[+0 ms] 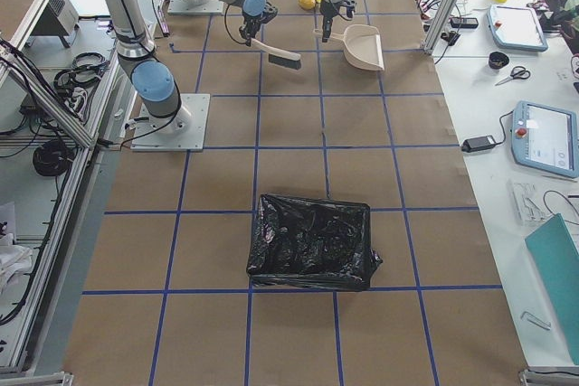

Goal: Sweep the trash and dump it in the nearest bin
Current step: 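Grasp the dustpan handle with left gripper while right gripper grasps brush handle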

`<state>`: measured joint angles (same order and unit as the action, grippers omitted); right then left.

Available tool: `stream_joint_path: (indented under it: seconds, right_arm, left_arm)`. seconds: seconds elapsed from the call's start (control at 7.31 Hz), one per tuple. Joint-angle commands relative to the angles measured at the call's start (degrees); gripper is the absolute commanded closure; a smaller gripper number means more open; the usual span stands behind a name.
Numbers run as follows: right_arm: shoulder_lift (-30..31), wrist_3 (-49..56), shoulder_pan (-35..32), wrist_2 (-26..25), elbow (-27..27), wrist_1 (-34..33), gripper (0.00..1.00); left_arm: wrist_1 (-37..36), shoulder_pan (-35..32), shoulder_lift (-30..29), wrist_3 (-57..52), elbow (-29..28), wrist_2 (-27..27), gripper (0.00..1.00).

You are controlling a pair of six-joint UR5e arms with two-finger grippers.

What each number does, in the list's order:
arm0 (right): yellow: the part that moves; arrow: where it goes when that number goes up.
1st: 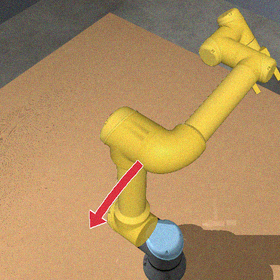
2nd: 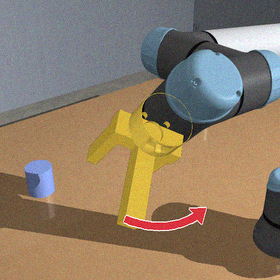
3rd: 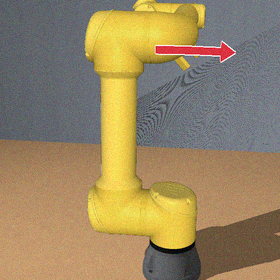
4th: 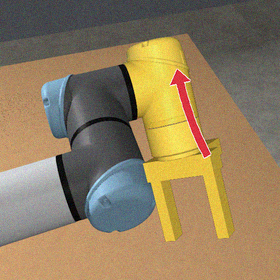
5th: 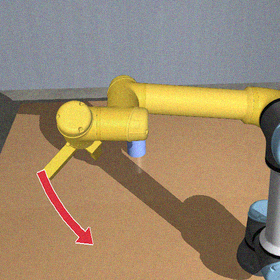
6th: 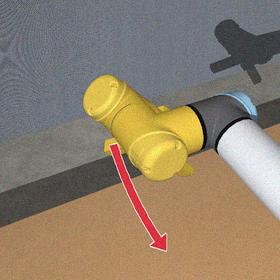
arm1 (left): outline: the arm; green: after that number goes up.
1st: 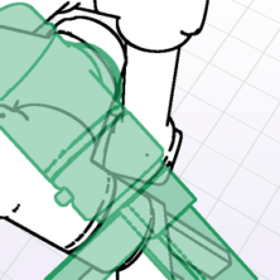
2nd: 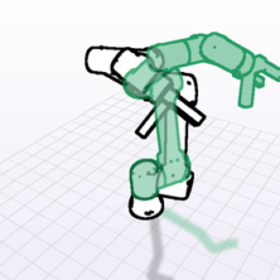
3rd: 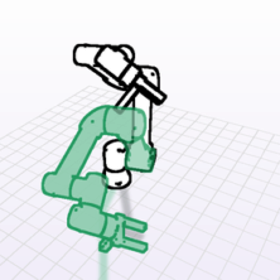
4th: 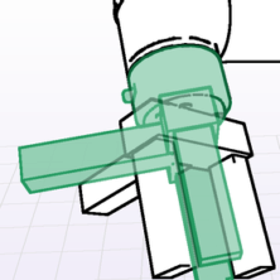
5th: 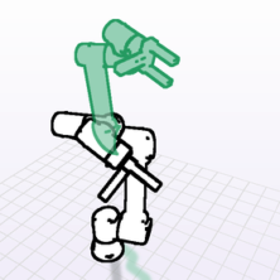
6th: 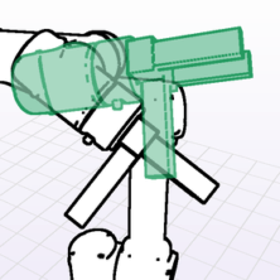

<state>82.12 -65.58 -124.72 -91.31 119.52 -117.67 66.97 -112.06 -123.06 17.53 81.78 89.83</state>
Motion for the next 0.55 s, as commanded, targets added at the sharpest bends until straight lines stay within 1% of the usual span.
stream_joint_path:
  seconds: [0.0, 0.27, 0.41]
  right_arm:
    - [0.0, 0.0, 0.0, 0.2, -0.1, 0.1, 1.00]
    - [-0.1, 0.5, 0.0, 0.3, -0.2, -0.1, 1.00]
    - [-0.2, 0.6, 0.0, 0.3, -0.3, -0.1, 1.00]
  left_arm:
    - [1.4, 4.3, 3.0, -11.1, 0.6, 1.0, 1.00]
    - [2.6, 10.6, 6.2, -21.8, 2.3, 1.9, 1.00]
    - [3.8, 13.8, 7.6, -28.2, 2.7, 6.4, 1.00]
